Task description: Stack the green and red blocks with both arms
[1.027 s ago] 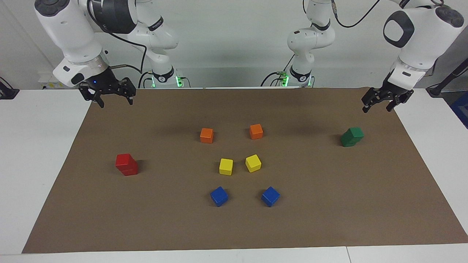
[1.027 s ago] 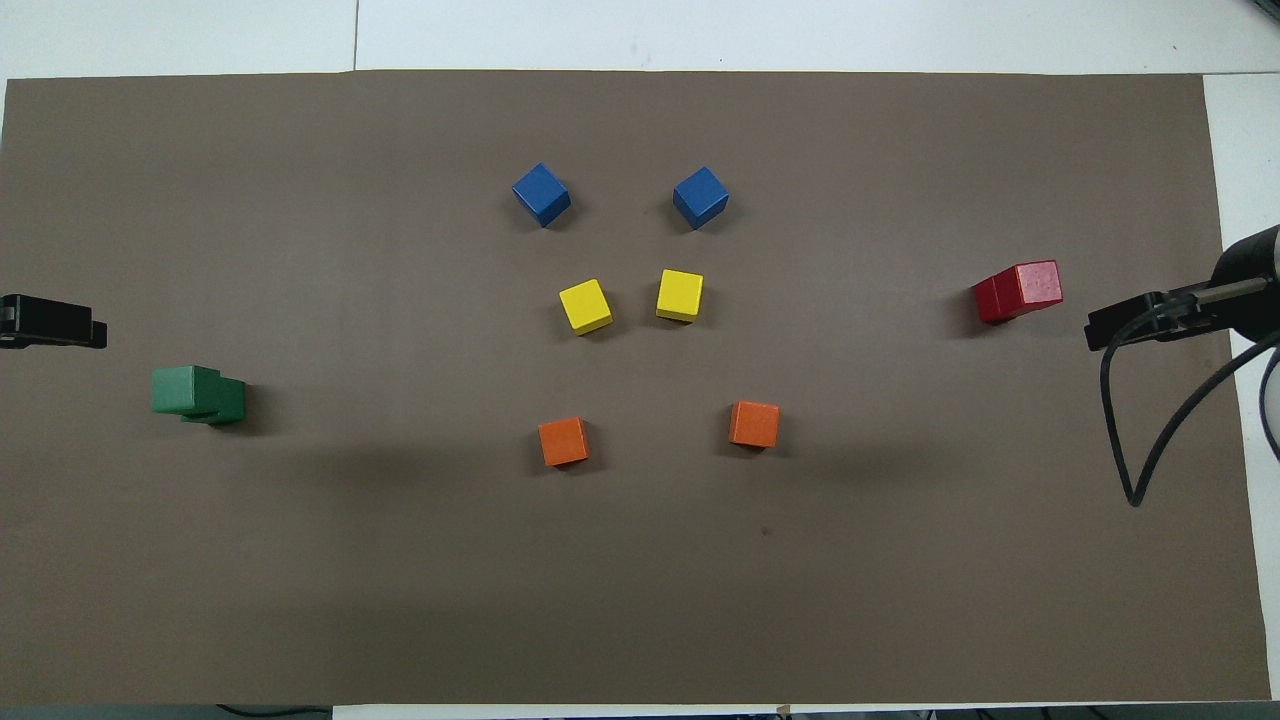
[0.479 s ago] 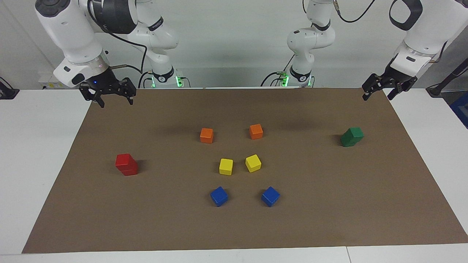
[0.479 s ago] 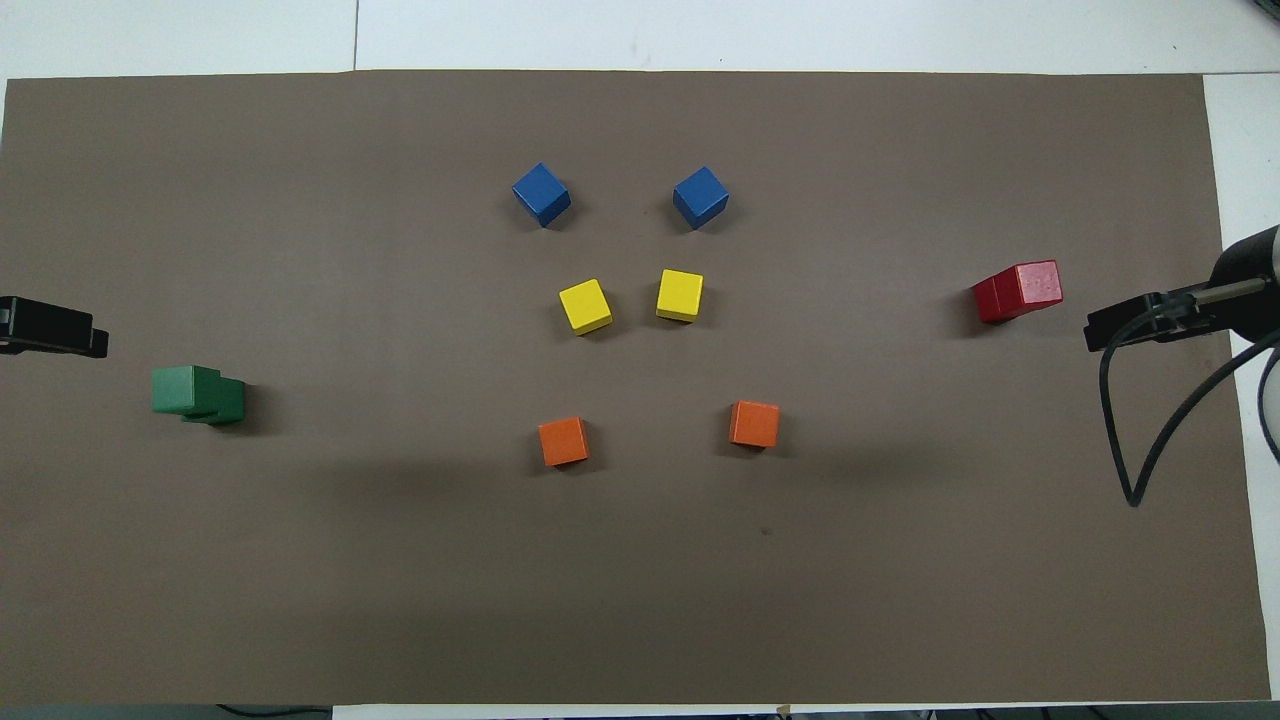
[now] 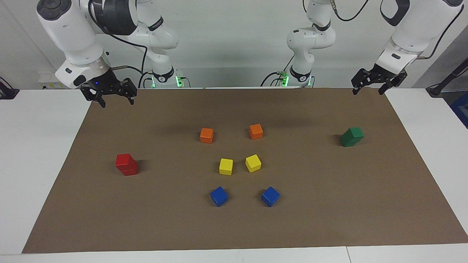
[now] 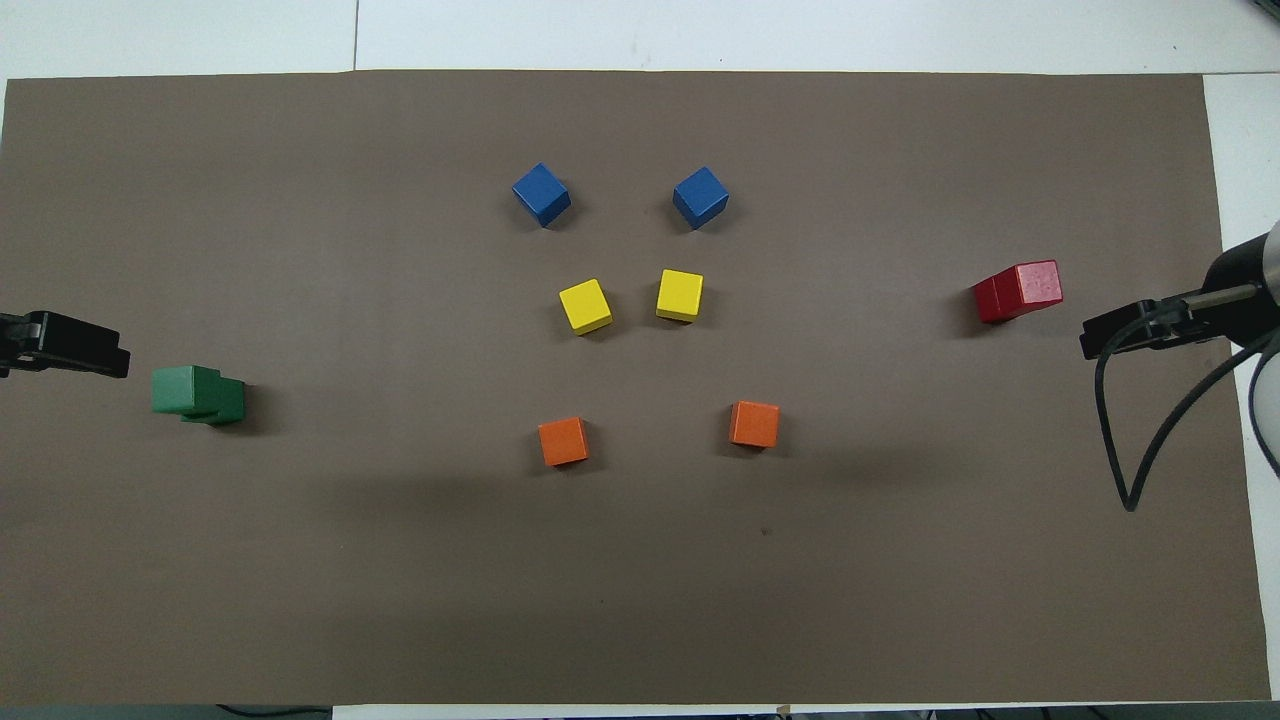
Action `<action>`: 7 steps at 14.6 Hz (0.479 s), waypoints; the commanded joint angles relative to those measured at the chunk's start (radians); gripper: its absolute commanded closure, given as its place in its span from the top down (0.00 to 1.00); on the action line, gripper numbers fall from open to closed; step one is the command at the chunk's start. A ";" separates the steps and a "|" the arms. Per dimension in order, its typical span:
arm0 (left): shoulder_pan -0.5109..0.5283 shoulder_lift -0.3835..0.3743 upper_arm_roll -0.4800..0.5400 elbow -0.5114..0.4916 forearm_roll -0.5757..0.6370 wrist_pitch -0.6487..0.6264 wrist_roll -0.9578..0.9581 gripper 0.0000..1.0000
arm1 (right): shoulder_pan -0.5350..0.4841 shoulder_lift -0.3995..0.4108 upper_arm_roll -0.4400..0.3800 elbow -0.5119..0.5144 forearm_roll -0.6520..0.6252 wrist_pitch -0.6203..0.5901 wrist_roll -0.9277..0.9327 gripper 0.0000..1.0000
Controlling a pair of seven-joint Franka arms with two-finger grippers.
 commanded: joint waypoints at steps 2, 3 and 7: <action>-0.022 -0.010 0.015 -0.011 0.021 0.013 -0.029 1.00 | -0.005 -0.038 0.005 -0.055 -0.004 0.012 0.026 1.00; -0.019 -0.010 0.015 -0.012 0.021 0.036 -0.008 1.00 | -0.005 -0.038 0.005 -0.055 -0.003 0.014 0.026 1.00; -0.014 -0.010 0.018 -0.012 0.004 0.042 0.032 1.00 | -0.001 -0.036 0.007 -0.057 -0.003 0.049 0.025 1.00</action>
